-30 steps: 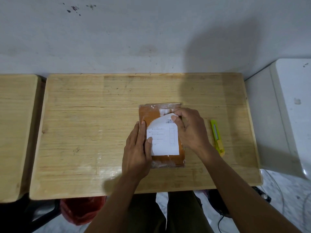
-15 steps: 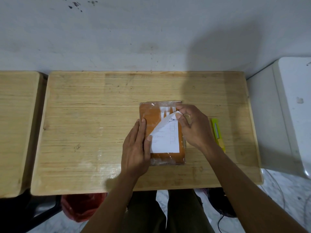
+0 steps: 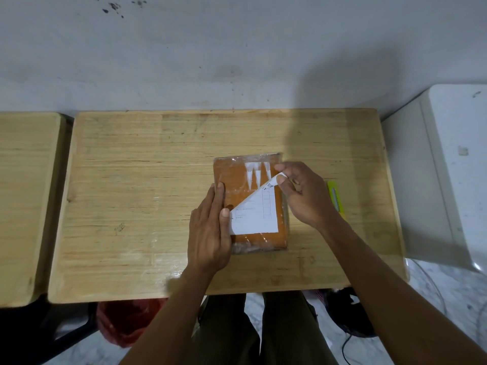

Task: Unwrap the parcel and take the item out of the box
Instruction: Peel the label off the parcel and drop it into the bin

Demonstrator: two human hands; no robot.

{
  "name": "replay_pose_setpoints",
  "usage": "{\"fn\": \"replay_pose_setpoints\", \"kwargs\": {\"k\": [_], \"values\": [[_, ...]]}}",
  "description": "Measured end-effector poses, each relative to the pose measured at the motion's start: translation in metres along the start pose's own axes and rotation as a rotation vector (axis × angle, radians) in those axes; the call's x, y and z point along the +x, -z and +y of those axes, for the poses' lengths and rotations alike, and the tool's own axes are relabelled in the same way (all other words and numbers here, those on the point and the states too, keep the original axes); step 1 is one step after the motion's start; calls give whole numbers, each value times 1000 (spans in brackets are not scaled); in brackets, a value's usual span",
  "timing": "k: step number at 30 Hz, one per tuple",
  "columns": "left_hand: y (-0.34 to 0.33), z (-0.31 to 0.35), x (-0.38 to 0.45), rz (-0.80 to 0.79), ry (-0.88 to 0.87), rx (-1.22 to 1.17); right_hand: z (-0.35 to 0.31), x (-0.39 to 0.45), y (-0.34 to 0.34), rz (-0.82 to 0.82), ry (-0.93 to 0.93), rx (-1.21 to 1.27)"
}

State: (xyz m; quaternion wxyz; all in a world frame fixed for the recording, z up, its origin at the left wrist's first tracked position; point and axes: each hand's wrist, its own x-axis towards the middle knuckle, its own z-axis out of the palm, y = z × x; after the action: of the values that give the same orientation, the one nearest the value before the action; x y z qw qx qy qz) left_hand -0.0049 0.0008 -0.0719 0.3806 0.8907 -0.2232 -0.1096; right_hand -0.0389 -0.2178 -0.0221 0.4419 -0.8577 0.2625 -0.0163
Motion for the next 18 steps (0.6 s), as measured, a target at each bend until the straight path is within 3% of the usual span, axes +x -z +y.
{"fn": "replay_pose_setpoints", "kwargs": {"k": [11,18], "values": [[1,1,-1,9,-38,6,8,-5,4,-67,11,65],[1,-2,-1,-48,-14,126,11,-4,19,-105,-53,105]]}}
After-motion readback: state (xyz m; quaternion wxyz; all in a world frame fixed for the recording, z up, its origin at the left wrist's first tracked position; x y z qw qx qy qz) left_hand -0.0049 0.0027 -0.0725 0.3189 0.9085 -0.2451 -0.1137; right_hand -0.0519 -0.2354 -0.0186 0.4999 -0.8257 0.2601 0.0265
